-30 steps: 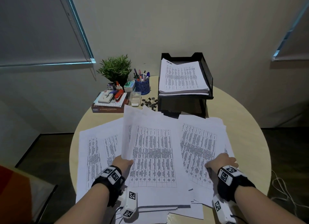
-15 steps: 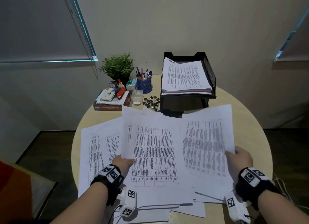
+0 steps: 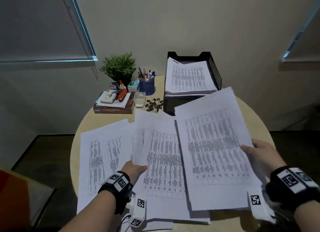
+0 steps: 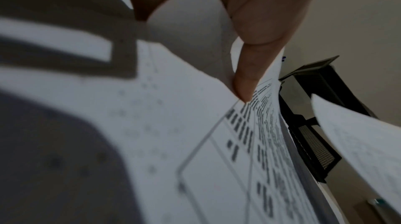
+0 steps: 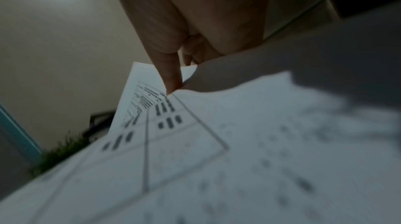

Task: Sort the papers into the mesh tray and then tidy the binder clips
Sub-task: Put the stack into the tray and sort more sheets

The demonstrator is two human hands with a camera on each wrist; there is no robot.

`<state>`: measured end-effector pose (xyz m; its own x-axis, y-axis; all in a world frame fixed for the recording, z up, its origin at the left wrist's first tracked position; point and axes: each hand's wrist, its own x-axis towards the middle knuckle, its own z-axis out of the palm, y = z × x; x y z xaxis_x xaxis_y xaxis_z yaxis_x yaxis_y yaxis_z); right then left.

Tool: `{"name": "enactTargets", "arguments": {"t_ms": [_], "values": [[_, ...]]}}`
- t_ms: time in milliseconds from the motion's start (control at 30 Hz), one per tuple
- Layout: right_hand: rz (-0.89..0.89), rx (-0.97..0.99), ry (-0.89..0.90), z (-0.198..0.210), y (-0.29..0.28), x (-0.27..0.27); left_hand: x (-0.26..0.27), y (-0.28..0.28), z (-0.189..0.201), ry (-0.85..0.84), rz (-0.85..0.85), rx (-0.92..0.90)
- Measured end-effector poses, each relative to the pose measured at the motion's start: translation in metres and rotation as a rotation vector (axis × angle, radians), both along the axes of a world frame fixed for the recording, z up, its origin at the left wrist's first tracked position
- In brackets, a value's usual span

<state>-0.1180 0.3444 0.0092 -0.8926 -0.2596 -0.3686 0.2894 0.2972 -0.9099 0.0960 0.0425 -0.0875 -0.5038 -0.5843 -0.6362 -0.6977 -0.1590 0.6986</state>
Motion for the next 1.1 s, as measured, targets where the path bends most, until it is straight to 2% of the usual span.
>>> {"name": "enactTargets", "arguments": {"t_ms": [133,233,367,467,567,767,833,867,1000,1100], "values": [[-0.027,0.004,-0.100,-0.048,-0.019,0.014,-0.005,0.011,0.011,0.031,0.058,0.076],[0.012,0.141,-0.107,-0.077,-0.031,0.026,-0.006,0.016,0.021,0.011,0.053,0.050],[0.175,0.341,-0.041,-0.088,-0.043,0.038,-0.010,0.017,0.021,-0.084,-0.004,0.019],[0.268,0.403,-0.014,-0.086,-0.054,0.047,-0.015,0.025,0.014,-0.035,-0.093,0.022],[0.292,0.354,-0.035,-0.084,-0.063,0.055,-0.019,0.038,0.010,0.041,-0.173,-0.010],[0.080,-0.085,-0.360,-0.082,-0.052,0.043,-0.019,0.035,0.010,0.197,-0.061,0.244],[0.086,-0.151,-0.403,-0.073,-0.048,0.044,-0.018,0.032,0.011,0.235,-0.077,0.320],[0.118,-0.172,-0.421,-0.063,-0.048,0.047,-0.019,0.029,0.007,0.228,-0.078,0.302],[0.199,-0.165,-0.295,-0.053,-0.054,0.045,-0.030,0.027,0.004,0.156,-0.112,0.148],[0.185,-0.173,-0.156,-0.046,-0.066,0.037,-0.042,0.022,0.032,0.208,-0.130,0.059]]}}
